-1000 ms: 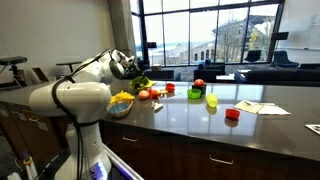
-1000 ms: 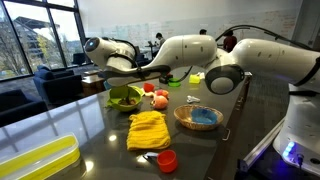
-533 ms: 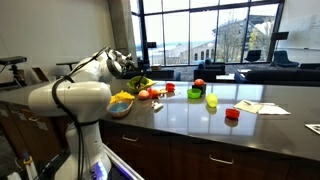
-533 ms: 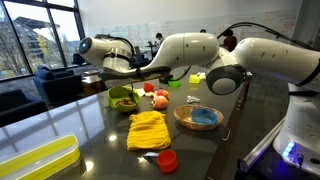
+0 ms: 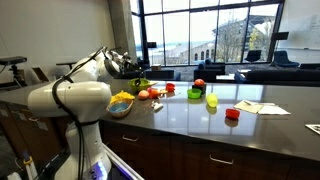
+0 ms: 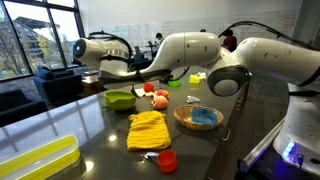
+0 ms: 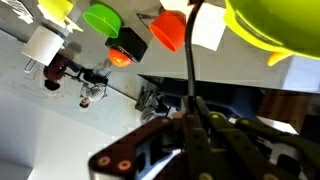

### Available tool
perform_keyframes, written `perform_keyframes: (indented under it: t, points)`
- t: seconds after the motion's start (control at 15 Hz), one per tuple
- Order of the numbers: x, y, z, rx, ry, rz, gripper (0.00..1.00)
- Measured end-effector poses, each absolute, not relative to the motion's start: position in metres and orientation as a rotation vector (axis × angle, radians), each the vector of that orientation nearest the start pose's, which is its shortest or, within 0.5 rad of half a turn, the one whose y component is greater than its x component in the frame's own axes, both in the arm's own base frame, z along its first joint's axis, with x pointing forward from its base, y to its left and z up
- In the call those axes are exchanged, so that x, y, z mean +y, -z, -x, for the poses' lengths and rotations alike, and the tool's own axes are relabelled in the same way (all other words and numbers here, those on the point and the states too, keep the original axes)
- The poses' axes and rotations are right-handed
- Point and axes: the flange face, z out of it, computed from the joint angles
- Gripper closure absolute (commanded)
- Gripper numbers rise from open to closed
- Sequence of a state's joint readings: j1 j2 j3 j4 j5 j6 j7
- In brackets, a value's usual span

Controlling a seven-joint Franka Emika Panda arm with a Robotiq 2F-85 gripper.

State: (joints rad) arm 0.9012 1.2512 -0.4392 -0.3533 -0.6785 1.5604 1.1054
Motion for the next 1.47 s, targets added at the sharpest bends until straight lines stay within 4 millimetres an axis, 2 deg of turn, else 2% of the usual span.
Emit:
perform_keyframes:
  t: [0.27,0.6,0.73,0.93,1.2,1.47]
  points:
    - [0.516,-0.391,-0.615,-0.316,-1.125,-2.228,0.99]
    - [0.534,-0.412,-0.624,-0.058,-1.263,-2.294,0.99]
    - [0.534,-0.423,-0.629,0.041,-1.296,-2.294,0.99]
    - [0.526,-0.428,-0.641,0.129,-1.313,-2.263,0.99]
    - [0.515,-0.418,-0.655,0.21,-1.305,-2.199,0.99]
    - [0.524,-0.401,-0.661,0.427,-1.34,-2.228,0.99]
